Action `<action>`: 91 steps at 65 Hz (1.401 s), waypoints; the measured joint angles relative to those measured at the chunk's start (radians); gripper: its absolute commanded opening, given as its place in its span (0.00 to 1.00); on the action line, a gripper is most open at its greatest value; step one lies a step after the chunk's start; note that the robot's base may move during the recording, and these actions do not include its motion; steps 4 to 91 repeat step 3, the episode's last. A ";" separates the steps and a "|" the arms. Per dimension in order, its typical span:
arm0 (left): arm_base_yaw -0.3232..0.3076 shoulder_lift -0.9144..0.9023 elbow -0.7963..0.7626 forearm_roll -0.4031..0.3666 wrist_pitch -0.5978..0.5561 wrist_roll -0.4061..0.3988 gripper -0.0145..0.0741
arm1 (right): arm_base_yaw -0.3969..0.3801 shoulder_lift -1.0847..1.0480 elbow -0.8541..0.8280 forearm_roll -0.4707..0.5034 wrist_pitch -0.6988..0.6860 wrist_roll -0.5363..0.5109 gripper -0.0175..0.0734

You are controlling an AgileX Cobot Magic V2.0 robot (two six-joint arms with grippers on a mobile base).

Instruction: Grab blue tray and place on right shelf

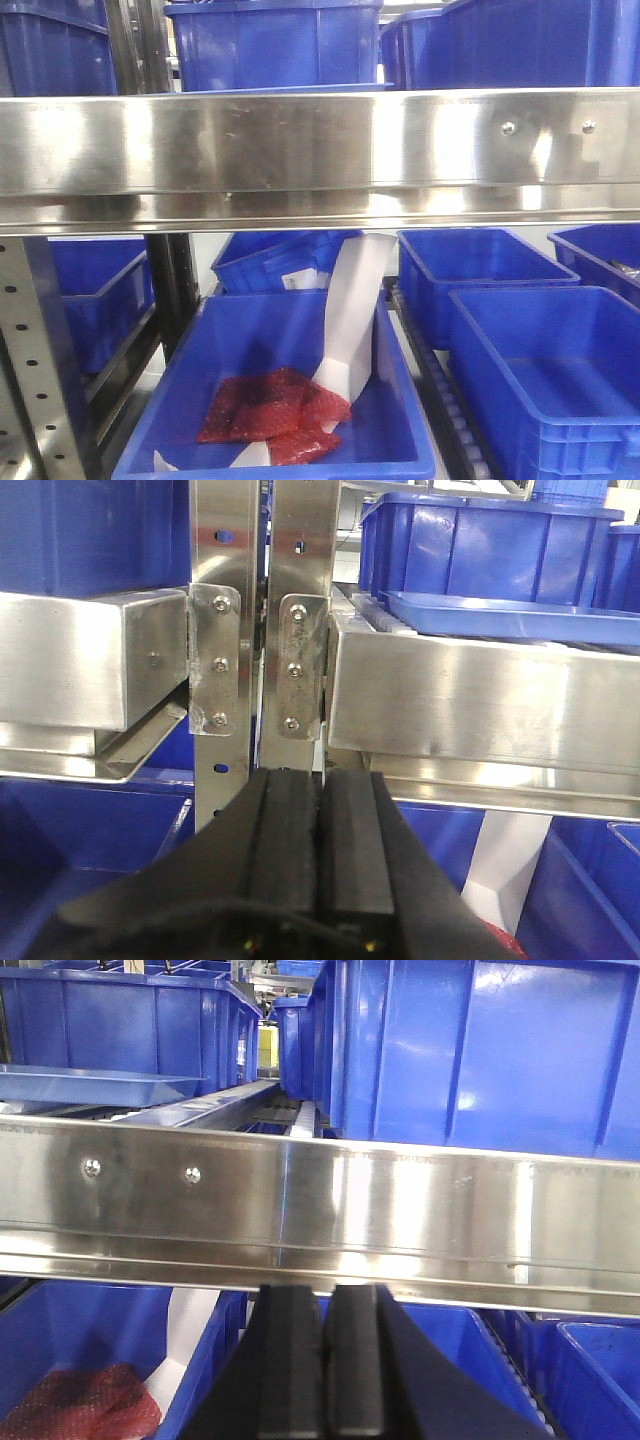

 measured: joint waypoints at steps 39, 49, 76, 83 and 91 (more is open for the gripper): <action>0.000 0.000 0.000 0.000 0.000 0.000 0.11 | 0.000 0.000 0.000 0.000 0.000 0.000 0.24; 0.000 0.000 0.000 0.000 0.000 0.000 0.11 | 0.000 0.000 0.000 0.000 0.000 0.000 0.24; 0.000 0.000 0.000 0.000 0.000 0.000 0.11 | 0.000 0.000 0.000 0.000 0.000 0.000 0.24; 0.000 0.000 0.000 0.000 0.000 0.000 0.11 | 0.000 0.000 0.000 0.000 0.000 0.000 0.24; 0.000 0.000 0.000 0.000 0.000 0.000 0.11 | 0.000 0.000 0.000 0.000 0.000 0.000 0.24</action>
